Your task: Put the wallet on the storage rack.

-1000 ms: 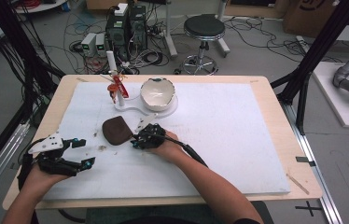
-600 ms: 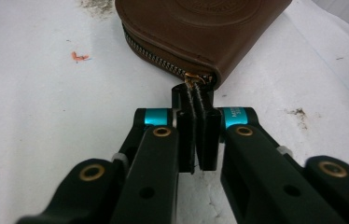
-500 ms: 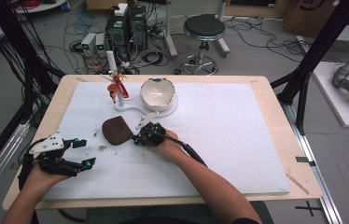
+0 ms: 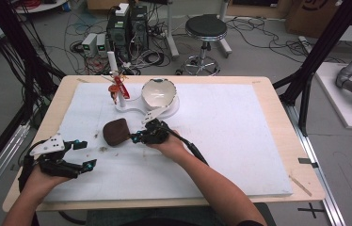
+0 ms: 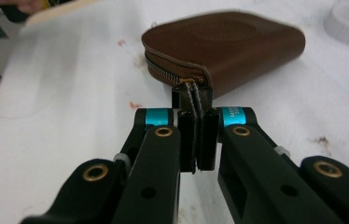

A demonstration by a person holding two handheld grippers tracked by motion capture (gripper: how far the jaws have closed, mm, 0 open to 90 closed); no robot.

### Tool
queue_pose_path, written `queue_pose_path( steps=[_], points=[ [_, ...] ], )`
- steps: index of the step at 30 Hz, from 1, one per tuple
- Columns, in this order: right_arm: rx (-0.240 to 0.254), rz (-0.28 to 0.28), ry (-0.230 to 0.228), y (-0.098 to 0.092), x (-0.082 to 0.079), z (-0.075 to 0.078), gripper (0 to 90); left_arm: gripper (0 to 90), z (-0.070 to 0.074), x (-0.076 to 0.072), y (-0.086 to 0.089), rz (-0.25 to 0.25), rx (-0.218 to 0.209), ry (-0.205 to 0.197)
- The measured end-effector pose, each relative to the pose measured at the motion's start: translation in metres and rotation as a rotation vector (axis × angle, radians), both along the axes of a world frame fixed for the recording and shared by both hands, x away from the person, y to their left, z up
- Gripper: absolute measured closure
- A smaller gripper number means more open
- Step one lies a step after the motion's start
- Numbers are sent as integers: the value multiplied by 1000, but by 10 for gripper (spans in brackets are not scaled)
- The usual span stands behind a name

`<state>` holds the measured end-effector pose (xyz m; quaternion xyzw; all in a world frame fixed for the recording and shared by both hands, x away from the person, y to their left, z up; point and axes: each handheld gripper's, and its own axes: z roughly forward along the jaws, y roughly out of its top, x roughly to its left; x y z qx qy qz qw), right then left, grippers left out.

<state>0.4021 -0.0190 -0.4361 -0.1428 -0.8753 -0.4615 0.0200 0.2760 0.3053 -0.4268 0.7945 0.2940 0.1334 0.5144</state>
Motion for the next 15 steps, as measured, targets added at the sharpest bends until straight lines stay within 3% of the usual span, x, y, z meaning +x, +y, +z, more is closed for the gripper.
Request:
queue_pose_path(
  steps=[12, 15],
  points=[
    [162, -23, 15, -11, 1, 27, 900, 162, 0, 1, -1, -3, 1, 0],
    [186, -21, -7, -14, 3, 36, 900, 162, 0, 1, -2, -1, 5, 0]
  ],
)
